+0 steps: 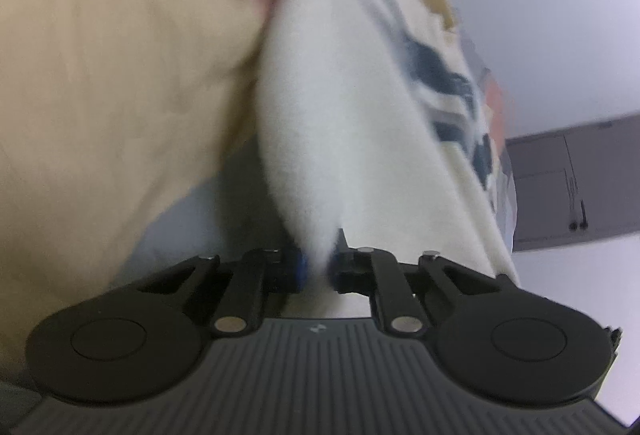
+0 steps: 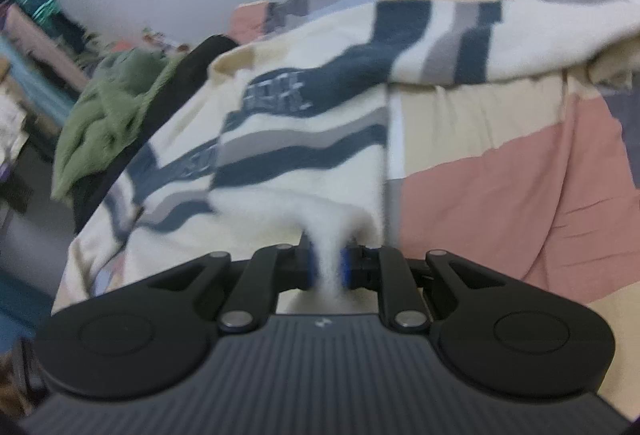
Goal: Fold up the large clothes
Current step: 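Pinch the sweater hem with both grippers and pull it straight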
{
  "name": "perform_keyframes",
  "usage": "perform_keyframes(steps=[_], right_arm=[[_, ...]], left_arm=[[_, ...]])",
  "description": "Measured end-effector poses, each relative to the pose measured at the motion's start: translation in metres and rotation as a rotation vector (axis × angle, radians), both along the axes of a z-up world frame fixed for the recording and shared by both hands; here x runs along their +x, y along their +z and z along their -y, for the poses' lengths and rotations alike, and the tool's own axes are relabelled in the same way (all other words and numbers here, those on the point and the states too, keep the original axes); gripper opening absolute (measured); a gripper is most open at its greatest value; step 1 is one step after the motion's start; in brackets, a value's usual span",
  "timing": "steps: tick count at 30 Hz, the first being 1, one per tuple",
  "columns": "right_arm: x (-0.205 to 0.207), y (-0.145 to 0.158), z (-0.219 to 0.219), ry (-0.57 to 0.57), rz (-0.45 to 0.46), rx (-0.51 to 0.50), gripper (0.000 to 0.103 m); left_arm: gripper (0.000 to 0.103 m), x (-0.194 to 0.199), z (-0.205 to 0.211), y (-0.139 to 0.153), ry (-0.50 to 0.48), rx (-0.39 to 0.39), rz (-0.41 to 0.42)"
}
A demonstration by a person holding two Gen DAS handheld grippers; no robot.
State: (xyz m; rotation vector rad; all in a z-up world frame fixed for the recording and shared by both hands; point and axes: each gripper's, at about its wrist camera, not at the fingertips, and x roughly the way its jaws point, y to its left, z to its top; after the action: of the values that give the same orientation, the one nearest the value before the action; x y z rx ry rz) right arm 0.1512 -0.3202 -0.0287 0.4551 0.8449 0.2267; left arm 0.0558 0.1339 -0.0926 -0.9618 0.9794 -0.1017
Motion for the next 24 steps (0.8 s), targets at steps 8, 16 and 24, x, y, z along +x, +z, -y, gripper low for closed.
perform_keyframes(steps=[8, 16, 24], right_arm=[[-0.040, 0.061, -0.037, 0.240, 0.049, -0.111, 0.009], [-0.042, 0.026, -0.077, 0.381, -0.085, -0.313, 0.009], [-0.035, -0.013, -0.090, 0.348, -0.178, -0.373, 0.012]], left_arm=[[0.012, -0.029, -0.043, 0.093, -0.041, 0.207, 0.096], [0.011, -0.016, -0.043, 0.063, -0.092, 0.407, -0.084], [0.014, -0.014, -0.043, 0.042, -0.095, 0.443, -0.133]])
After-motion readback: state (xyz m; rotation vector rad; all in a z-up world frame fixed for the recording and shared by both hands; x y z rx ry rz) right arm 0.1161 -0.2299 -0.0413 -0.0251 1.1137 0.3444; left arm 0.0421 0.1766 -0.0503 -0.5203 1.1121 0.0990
